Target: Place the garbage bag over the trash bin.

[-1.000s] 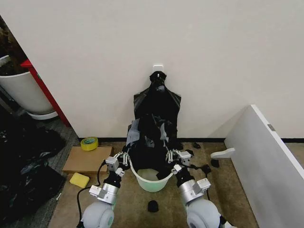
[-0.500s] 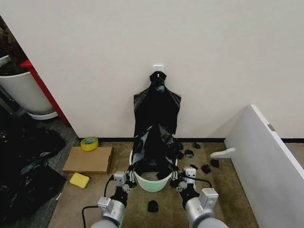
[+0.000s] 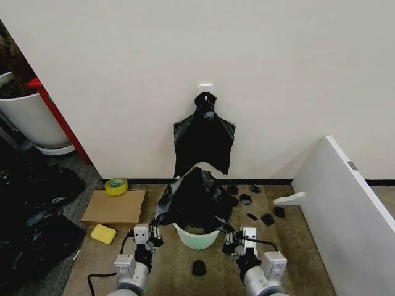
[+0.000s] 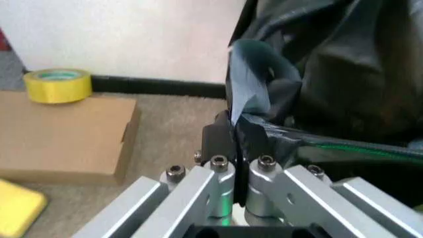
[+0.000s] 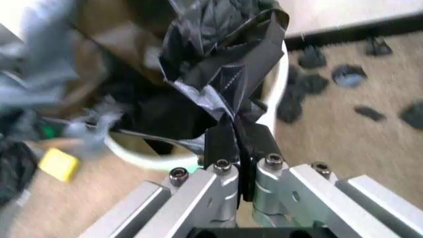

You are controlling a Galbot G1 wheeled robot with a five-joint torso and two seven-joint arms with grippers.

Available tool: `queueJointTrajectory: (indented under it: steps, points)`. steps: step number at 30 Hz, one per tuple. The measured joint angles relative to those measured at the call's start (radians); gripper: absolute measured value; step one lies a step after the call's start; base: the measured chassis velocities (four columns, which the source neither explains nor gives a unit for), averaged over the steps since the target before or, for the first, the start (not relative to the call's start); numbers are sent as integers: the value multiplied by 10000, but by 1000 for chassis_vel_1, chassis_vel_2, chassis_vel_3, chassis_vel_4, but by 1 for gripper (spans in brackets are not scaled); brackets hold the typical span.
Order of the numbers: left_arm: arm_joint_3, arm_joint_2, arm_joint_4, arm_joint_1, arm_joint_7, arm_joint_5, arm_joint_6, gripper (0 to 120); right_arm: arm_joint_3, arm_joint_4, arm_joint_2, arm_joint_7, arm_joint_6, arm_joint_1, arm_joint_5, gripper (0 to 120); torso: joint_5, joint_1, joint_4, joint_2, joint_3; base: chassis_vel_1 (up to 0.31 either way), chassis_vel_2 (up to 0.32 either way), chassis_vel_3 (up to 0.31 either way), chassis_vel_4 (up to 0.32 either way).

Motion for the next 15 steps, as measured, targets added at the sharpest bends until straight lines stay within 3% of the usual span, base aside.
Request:
queueJointTrajectory:
  steps: [15]
  points:
    - [210,-257,276,-108,-599,267,726,0,-280,-1167,292,46,-289,230,-629,0,0,1,0,0,0,0,0,0,0]
